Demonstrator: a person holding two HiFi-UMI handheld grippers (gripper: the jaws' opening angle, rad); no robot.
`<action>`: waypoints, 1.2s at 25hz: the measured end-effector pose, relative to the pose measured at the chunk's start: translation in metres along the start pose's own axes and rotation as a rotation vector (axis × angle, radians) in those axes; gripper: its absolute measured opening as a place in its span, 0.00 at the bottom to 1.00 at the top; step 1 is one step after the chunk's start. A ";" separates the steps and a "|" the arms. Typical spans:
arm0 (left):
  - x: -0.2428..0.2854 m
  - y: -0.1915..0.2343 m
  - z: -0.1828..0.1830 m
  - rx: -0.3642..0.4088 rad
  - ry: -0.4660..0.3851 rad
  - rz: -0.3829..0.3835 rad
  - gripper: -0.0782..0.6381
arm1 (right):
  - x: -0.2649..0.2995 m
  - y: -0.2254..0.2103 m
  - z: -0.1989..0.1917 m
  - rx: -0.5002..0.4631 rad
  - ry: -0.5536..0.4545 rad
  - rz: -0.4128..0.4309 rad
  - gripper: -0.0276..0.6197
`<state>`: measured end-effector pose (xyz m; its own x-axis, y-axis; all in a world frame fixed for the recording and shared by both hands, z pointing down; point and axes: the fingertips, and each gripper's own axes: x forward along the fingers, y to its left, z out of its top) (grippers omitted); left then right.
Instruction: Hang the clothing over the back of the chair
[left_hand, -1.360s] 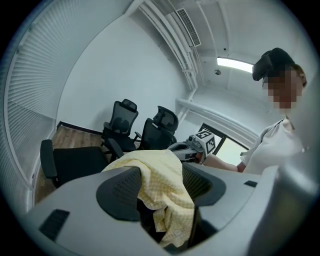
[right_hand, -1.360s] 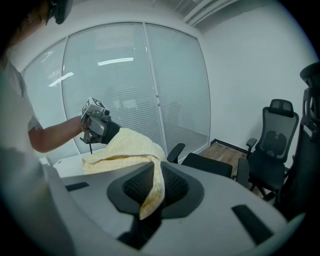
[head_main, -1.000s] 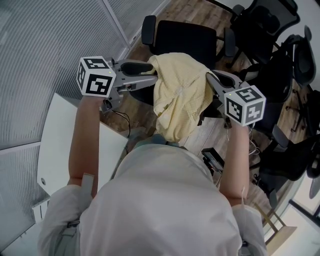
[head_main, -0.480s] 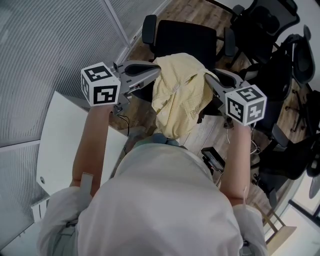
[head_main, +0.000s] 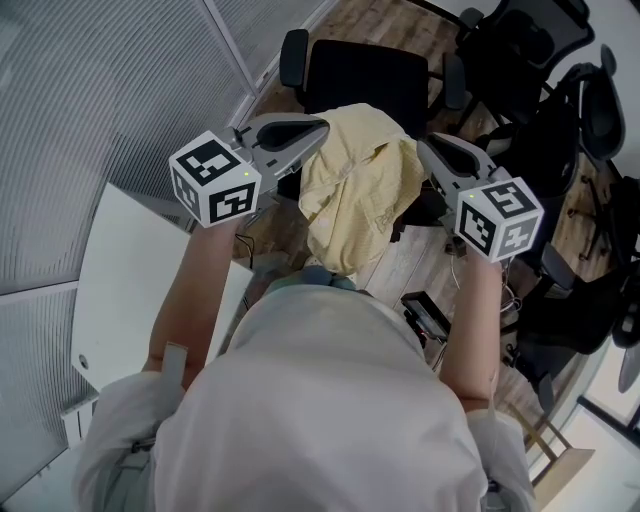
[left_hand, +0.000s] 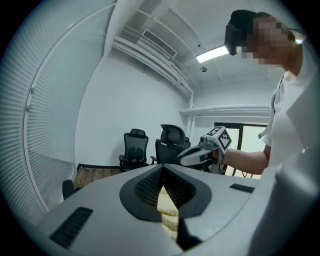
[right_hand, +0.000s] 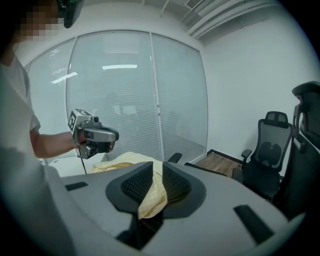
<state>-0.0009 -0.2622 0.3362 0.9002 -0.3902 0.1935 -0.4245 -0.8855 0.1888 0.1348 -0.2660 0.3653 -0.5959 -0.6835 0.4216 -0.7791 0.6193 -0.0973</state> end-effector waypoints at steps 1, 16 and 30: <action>-0.002 0.000 0.006 0.010 -0.035 0.019 0.13 | -0.003 0.001 0.003 -0.003 -0.021 -0.007 0.15; -0.027 -0.003 0.042 0.088 -0.215 0.201 0.13 | -0.063 0.019 0.062 -0.020 -0.394 -0.092 0.08; -0.044 -0.016 0.057 0.139 -0.286 0.270 0.13 | -0.108 0.026 0.079 -0.051 -0.558 -0.203 0.07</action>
<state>-0.0283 -0.2453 0.2694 0.7575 -0.6500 -0.0606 -0.6494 -0.7598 0.0322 0.1640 -0.2065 0.2462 -0.4588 -0.8815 -0.1114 -0.8862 0.4631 -0.0149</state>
